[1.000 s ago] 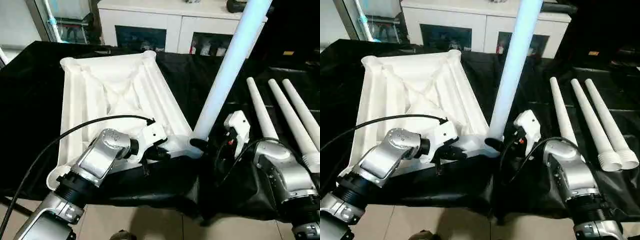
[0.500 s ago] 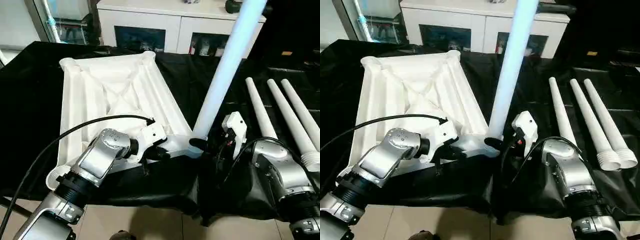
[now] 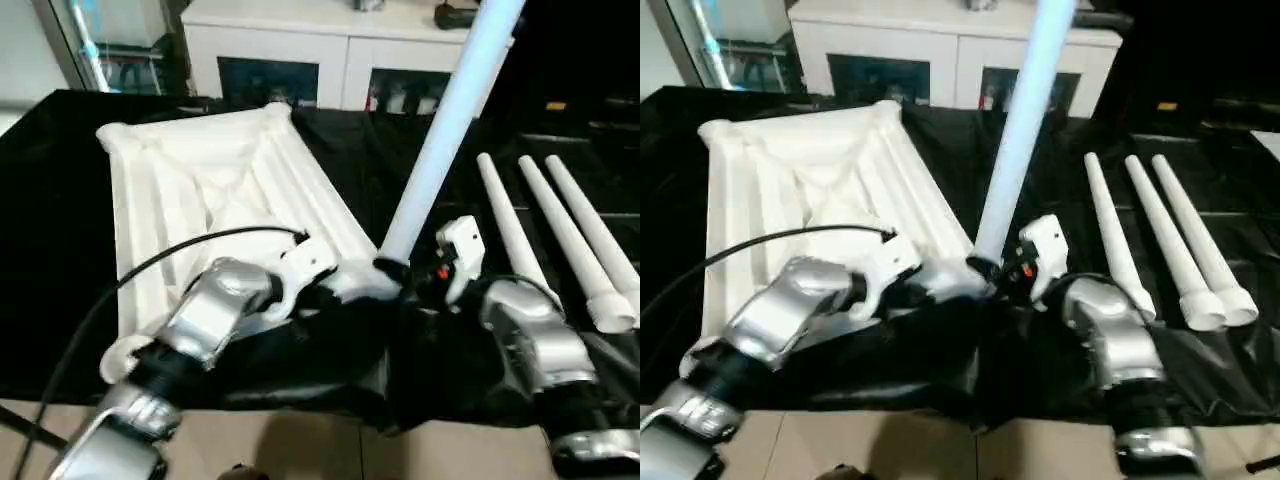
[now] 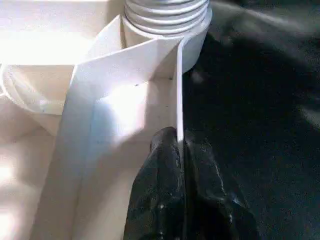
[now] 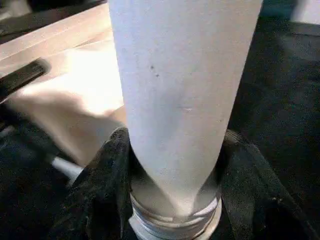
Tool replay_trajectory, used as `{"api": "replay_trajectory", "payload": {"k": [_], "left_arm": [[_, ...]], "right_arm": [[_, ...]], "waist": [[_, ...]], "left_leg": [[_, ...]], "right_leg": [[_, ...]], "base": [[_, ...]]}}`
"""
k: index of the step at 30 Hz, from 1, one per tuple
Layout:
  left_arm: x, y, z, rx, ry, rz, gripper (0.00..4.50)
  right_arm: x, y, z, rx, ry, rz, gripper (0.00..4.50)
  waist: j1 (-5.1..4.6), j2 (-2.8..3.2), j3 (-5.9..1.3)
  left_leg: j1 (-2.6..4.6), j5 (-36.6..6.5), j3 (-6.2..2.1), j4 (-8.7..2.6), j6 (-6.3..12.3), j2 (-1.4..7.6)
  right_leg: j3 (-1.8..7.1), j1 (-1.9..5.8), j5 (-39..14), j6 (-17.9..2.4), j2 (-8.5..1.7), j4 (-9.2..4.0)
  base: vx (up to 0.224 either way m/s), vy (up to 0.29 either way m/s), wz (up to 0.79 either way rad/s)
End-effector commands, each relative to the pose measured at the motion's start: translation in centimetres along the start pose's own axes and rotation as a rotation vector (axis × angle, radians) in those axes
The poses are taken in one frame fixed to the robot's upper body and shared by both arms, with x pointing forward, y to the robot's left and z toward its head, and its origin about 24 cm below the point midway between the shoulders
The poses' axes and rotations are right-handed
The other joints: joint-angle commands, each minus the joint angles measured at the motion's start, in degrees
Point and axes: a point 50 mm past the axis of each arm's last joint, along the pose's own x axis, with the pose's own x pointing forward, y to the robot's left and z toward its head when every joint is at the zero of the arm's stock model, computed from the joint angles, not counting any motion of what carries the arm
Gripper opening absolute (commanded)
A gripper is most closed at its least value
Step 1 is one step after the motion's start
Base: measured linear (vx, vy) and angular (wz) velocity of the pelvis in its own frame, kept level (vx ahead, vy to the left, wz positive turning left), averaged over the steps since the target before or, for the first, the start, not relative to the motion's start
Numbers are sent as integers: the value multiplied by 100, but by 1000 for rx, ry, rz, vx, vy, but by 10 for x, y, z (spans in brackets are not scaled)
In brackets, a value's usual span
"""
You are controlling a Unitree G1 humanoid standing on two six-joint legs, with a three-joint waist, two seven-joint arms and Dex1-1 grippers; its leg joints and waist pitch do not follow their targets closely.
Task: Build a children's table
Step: Rotate leg to tighten
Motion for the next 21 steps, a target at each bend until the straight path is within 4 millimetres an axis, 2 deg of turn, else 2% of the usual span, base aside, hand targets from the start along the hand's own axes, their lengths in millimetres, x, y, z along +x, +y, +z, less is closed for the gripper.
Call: {"api": "replay_trajectory", "payload": {"k": [1,4,5,8,10,12,13,16,19,20,21], "left_arm": [[7,3,14,-36,-40,77,0],[18,6,22,-86,-19,183,0],[22,6,25,-100,-29,208,0],[30,6,36,-125,-66,258,0],[33,5,41,-130,-77,272,0],[35,5,45,-138,-91,288,0],[37,4,51,-146,-109,299,0],[38,4,52,-140,-119,296,0],[36,3,50,-122,-122,269,0],[36,3,50,-118,-122,263,0],[35,2,48,-104,-123,249,0]], "right_arm": [[5,0,-24,60,92,-167,206],[17,3,-28,109,75,-384,205],[21,5,-29,150,62,-444,205],[32,15,-30,228,39,-532,205],[39,21,-27,233,28,-549,205],[44,25,-24,222,14,-562,205],[51,31,-19,222,-8,-572,205],[56,35,-15,240,-35,-527,205],[55,35,-7,223,-87,-491,205],[54,35,-6,216,-95,-487,260],[52,33,-3,197,-110,-481,274]], "waist": [[-20,-64,-372],[-54,-29,-374],[-61,-39,-382],[-84,-34,-403],[-72,-13,-421],[-72,-24,-418],[-72,-35,-413],[-59,-35,-406],[-50,-33,-401],[-45,-36,-398],[-49,-33,-398]], "left_leg": [[119,-1084,-163,-479,72,378],[139,-1228,-166,-500,-60,368],[143,-1293,-172,-507,-105,363],[148,-1281,-172,-514,-105,357],[140,-1088,-170,-510,-10,360],[129,-951,-154,-503,91,355],[132,-980,-145,-499,109,350],[128,-1109,-156,-513,115,359],[128,-1080,-152,-516,149,362],[124,-1064,-156,-519,168,364],[124,-1049,-153,-519,175,365]], "right_leg": [[219,169,-1056,-1358,-353,-466],[225,145,-1146,-1266,-342,-491],[224,141,-1162,-1235,-345,-500],[218,137,-854,-1210,-326,-488],[204,168,-535,-1203,-326,-473],[206,168,-298,-1216,-324,-463],[212,167,-354,-1219,-331,-476],[212,175,-543,-1158,-341,-496],[213,173,-464,-1141,-337,-493],[210,176,-461,-1139,-341,-493],[212,174,-443,-1145,-336,-490]], "base": [[0,0,0],[0,0,0],[0,0,0],[0,0,0],[0,0,0],[0,0,0],[0,0,0],[0,0,0],[0,0,0],[0,0,0],[0,0,0]]}}
